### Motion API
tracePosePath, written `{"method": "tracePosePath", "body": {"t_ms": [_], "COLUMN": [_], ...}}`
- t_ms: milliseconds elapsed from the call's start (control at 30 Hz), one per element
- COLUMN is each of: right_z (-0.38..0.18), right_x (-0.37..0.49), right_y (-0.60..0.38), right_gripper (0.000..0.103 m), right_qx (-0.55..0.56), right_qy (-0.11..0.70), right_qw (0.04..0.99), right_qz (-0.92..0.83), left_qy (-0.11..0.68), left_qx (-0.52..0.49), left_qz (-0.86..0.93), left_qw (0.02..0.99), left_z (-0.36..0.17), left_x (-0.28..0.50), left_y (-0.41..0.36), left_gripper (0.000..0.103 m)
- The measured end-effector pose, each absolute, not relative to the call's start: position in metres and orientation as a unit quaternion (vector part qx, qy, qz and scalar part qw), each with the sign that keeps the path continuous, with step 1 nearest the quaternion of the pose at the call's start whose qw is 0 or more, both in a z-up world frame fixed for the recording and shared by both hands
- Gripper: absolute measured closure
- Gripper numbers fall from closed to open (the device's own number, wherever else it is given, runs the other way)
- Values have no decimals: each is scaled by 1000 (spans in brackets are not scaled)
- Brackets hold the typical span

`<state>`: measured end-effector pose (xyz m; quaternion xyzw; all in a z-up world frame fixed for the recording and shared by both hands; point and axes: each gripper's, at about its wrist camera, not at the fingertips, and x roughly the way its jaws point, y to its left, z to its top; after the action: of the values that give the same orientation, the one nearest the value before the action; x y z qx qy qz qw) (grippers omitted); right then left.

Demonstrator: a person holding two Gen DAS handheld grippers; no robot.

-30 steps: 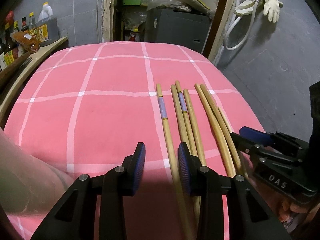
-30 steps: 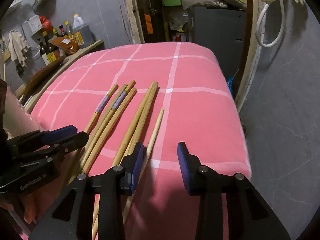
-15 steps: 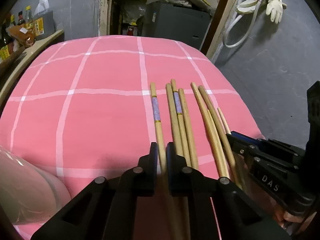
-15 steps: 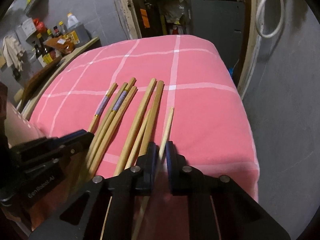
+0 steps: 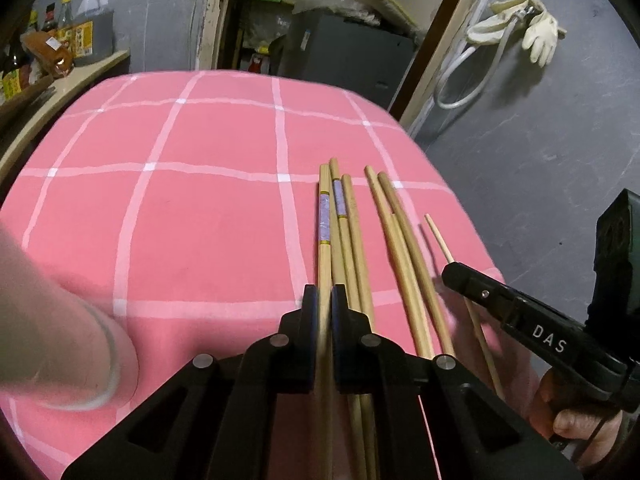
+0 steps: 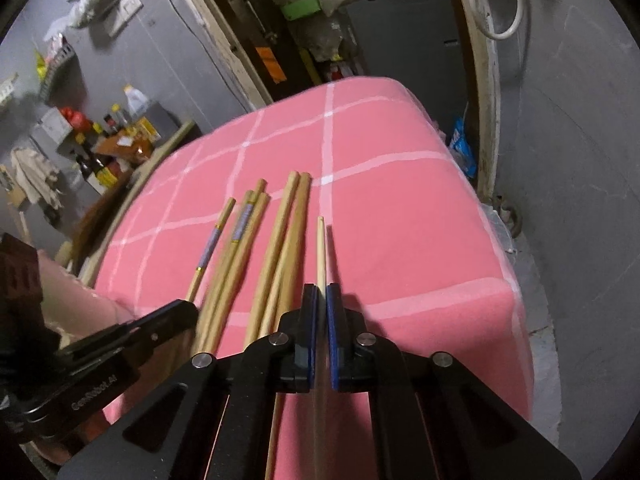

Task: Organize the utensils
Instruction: 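Close the right tool on a purple-banded chopstick and lift it upright, then carry the banded chopstick with the right tool toward the white caddy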

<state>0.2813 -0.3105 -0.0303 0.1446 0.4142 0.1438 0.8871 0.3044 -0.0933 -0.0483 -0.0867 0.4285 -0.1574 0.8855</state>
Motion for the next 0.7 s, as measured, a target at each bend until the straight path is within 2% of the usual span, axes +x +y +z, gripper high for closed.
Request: {"method": "tracePosePath", "body": {"t_ms": [267, 700], "right_z": [-1, 71], "right_x": [248, 224], "right_y": [-306, -258], "right_gripper": [100, 100], "right_qx": [173, 164], "right_qy": [316, 152], "right_qw": [915, 946], "right_qz": [181, 236], "left_qy": [355, 188], "left_qx": [-93, -132], "left_qz": [-180, -179], "left_qw": [913, 957], "left_z": [-20, 58], "left_x": [273, 227], "left_y": [-92, -49], "left_gripper": [99, 99]}}
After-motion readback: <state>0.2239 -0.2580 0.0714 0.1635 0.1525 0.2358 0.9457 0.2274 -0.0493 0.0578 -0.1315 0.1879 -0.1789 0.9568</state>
